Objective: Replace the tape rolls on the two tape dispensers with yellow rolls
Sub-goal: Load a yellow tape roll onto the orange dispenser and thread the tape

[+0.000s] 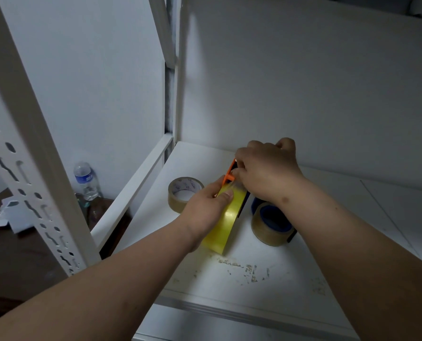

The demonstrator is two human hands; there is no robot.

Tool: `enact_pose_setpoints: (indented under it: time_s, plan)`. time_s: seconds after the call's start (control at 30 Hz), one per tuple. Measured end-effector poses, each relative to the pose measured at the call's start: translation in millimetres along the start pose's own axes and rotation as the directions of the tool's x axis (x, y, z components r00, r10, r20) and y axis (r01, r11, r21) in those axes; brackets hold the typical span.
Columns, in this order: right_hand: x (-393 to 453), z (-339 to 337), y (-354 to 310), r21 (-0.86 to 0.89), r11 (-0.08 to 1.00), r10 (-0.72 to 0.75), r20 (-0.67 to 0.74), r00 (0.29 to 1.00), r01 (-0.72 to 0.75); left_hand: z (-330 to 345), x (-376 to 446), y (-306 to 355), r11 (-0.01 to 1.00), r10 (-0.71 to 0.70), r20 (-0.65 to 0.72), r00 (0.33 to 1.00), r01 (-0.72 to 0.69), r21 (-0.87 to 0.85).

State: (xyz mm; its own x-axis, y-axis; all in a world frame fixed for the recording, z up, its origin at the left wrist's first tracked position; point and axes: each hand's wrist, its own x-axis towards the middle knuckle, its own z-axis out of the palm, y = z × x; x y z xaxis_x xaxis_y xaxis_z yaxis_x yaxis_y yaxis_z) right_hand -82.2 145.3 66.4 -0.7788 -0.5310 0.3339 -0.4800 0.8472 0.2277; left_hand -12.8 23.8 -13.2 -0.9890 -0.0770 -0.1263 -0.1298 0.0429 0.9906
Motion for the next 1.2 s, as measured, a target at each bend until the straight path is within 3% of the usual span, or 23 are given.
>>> enact_pose_setpoints:
  time_s: [0.2, 0.4, 0.53, 0.73, 1.0, 1.2]
  plan:
    - [-1.0, -7.1, 6.8, 0.040, 0.999, 0.003, 0.015, 1.000, -0.003, 4.1, 2.0, -2.5, 0.999, 0.051, -0.022, 0.998, -0.050, 0.007]
    - [-0.3, -18.7, 16.7, 0.185, 0.982, -0.016, 0.268, 0.963, -0.035, 4.2, 4.6, -4.6, 0.995, 0.064, -0.004, 0.998, -0.064, 0.070]
    - [0.9, -26.6, 17.9, 0.189, 0.981, -0.030, 0.335, 0.942, -0.036, 4.1, 4.8, -3.6, 0.994, 0.059, -0.010, 0.998, -0.058, 0.093]
    - [4.1, -20.3, 11.0, 0.181, 0.983, -0.013, 0.243, 0.970, -0.032, 2.5, 4.5, -0.8, 0.994, 0.046, -0.030, 0.999, -0.043, 0.097]
    - [2.5, -9.7, 5.1, 0.112, 0.988, -0.110, 0.058, 0.992, 0.103, 3.0, 5.8, 0.2, 0.993, 0.048, -0.018, 0.999, -0.046, 0.107]
    - [0.1, -5.3, 6.3, 0.090, 0.991, -0.104, 0.032, 0.994, 0.101, 8.0, 5.3, 4.5, 0.988, 0.005, -0.068, 0.998, 0.006, 0.156]
